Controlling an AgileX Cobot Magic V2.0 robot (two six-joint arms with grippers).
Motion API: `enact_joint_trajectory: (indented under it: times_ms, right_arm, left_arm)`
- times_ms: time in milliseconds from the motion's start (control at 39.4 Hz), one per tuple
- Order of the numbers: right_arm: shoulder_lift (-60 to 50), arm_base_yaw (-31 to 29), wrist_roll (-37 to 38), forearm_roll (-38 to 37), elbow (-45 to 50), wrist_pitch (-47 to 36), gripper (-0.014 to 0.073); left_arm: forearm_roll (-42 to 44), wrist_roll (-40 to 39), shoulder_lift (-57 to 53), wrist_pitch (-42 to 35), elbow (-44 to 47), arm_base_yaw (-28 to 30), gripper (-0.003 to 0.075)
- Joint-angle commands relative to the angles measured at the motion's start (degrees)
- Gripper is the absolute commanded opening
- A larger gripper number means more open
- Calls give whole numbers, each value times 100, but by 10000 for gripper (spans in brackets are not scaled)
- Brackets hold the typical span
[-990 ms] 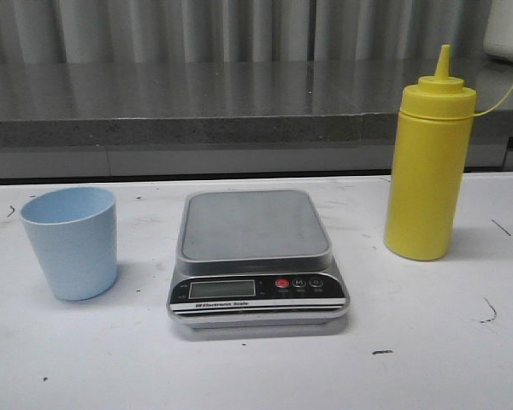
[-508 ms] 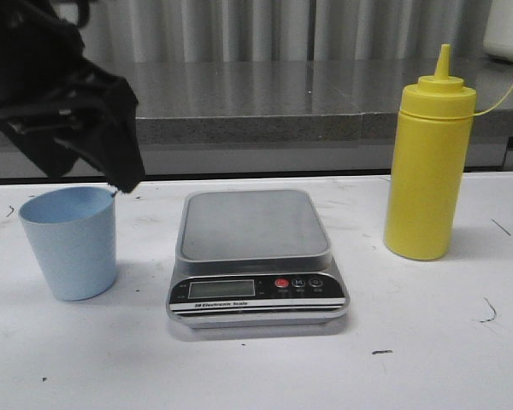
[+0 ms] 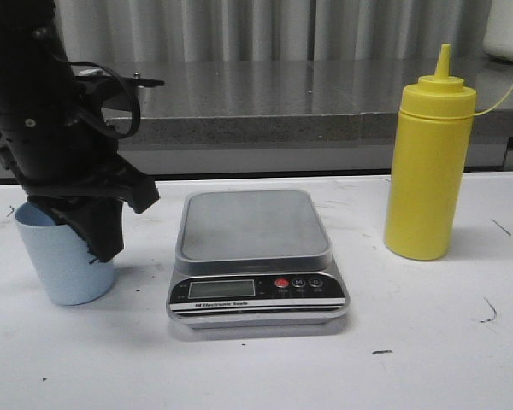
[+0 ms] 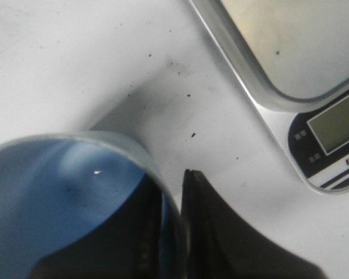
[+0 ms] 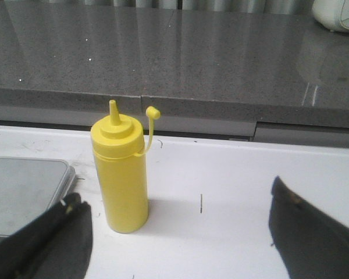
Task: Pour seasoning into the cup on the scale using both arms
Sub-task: 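Lower the left gripper onto the light blue cup and grasp it, then lift the blue cup and carry it over the scale with the left gripper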
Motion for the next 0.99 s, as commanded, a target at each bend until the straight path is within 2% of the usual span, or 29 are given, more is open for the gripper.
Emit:
enact_joint_trajectory:
  times_ms: [0, 330, 558, 965]
  right_arm:
    - [92, -34, -21, 31, -188, -428, 632]
    - [92, -34, -21, 31, -188, -428, 632]
    - [92, -34, -21, 31, -188, -428, 632]
    - [92, -34, -21, 31, -188, -428, 632]
  left_arm:
    - [7, -11, -245, 82, -298, -49, -20]
    - [-28, -11, -220, 1596, -1569, -190, -20]
    - [-67, -11, -54, 1452, -2361, -634, -20]
    - [-77, -11, 1135, 1644, -3742, -1209, -13]
